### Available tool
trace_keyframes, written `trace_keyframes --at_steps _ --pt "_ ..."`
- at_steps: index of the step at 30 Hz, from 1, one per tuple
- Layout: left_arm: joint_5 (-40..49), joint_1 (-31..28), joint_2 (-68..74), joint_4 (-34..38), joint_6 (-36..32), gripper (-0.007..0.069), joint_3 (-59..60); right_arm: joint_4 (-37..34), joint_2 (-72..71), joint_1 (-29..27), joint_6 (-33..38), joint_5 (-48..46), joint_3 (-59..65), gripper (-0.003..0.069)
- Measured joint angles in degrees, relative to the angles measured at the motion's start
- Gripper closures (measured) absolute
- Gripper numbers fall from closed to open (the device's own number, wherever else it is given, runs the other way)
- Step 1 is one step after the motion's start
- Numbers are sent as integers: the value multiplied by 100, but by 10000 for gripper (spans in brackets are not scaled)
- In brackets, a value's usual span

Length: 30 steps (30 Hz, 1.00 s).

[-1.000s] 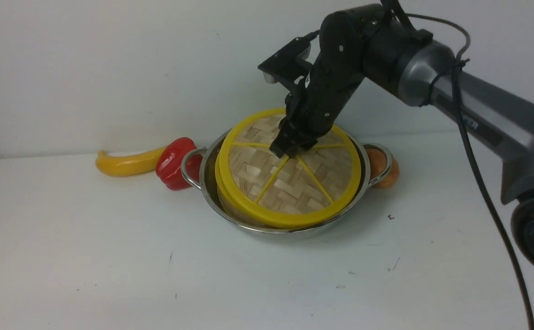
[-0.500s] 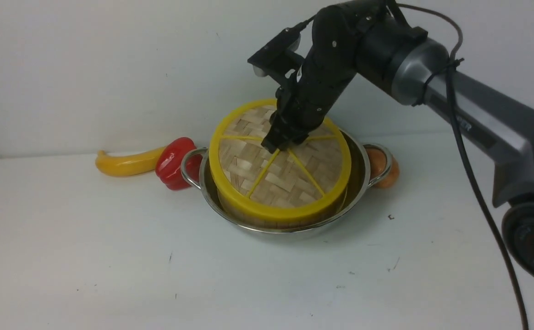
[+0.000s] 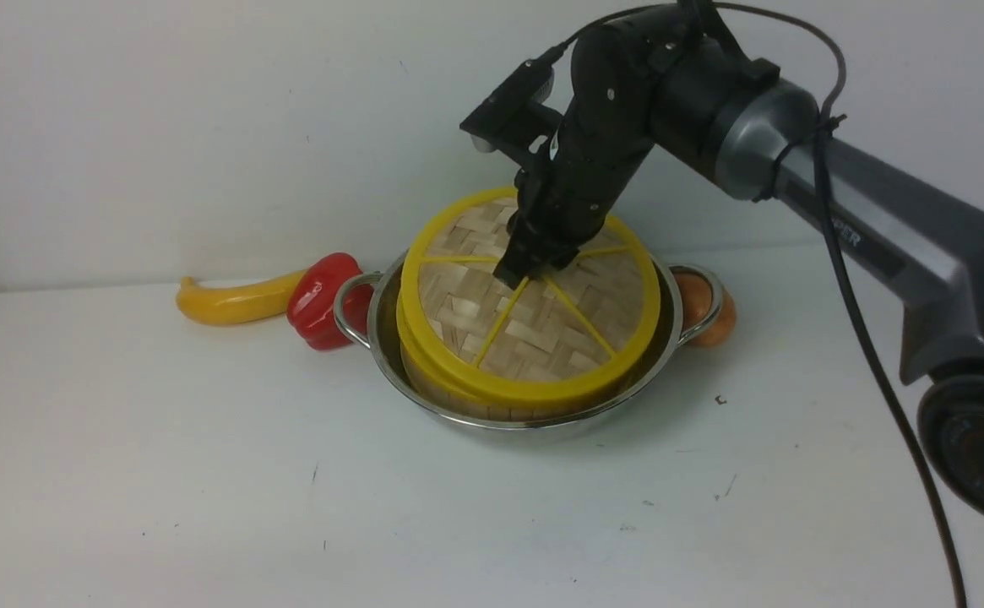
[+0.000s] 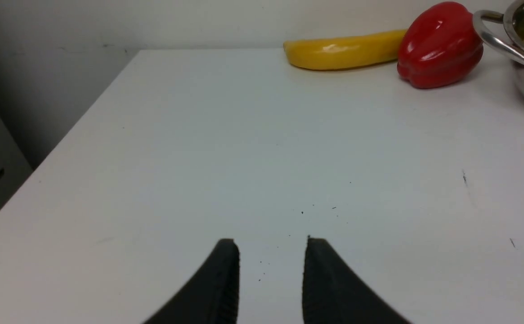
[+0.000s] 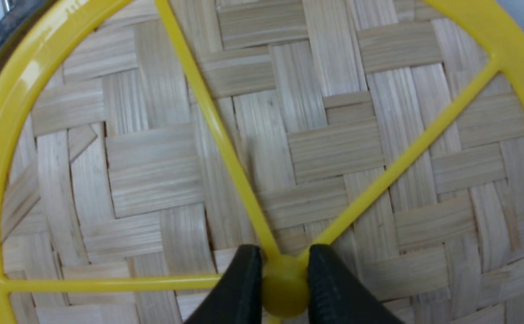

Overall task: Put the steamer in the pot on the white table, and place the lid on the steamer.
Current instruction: 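Place the bamboo steamer lid onto the steamer basket in the pot with the right gripper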

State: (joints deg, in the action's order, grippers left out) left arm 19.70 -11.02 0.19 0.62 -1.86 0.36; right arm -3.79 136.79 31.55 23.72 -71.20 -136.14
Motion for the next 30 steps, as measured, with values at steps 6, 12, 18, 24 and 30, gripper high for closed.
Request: trace_keyframes --at_steps 6,12,18,24,30 --pt "0 0 0 0 0 426 0 -14 0 6 0 10 -367 516" --pt "0 0 0 0 0 426 0 -25 -5 6 -36 16 -418 516" --pt "0 0 0 0 0 426 0 -168 -98 25 -297 17 -362 516" --pt "0 0 0 0 0 426 0 -119 -302 44 -349 18 135 516" --pt "0 0 0 0 0 415 0 -97 -304 44 -293 -2 253 516"
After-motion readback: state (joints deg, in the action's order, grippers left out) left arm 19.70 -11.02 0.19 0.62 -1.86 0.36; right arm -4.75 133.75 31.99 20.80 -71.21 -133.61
